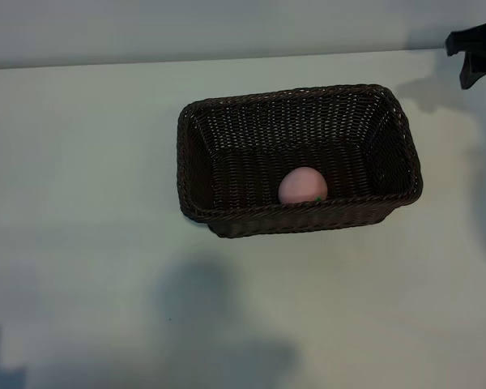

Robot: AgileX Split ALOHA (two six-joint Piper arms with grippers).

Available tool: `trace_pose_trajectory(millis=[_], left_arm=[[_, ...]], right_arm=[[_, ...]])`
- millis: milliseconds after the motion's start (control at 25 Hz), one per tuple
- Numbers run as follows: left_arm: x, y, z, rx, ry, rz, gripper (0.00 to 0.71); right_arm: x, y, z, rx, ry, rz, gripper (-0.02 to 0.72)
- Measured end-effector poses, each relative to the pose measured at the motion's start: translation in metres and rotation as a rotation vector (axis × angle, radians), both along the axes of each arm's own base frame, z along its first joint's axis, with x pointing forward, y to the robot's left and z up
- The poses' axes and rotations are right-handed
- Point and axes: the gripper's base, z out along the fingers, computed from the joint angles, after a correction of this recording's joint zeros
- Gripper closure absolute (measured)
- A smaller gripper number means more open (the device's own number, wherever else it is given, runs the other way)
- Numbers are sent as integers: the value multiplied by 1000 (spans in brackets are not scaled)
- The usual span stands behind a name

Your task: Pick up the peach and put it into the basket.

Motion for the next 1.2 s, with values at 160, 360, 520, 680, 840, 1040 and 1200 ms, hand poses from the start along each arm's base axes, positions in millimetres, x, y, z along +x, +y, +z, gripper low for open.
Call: trace_pose_trajectory(millis=[160,360,520,680,840,1040,1200], left_arm=[[0,0,0,0,0,0,118],[0,0,0,0,0,0,118],[0,0,0,0,0,0,118],[0,0,0,0,0,0,118],[0,0,0,0,0,0,118],[0,0,0,0,0,0,118],[0,0,0,0,0,0,118]], right_arm=[[-12,1,30,-8,-71,0,120],[-31,4,68,-18,-153,2,120],[-47,6,92,-24,-205,2,120],[-62,8,113,-29,-259,3,120],[-80,10,133,-32,-292,4,120],[-110,14,164,-41,-377,5,120],[-139,17,190,-51,-463,3,120]])
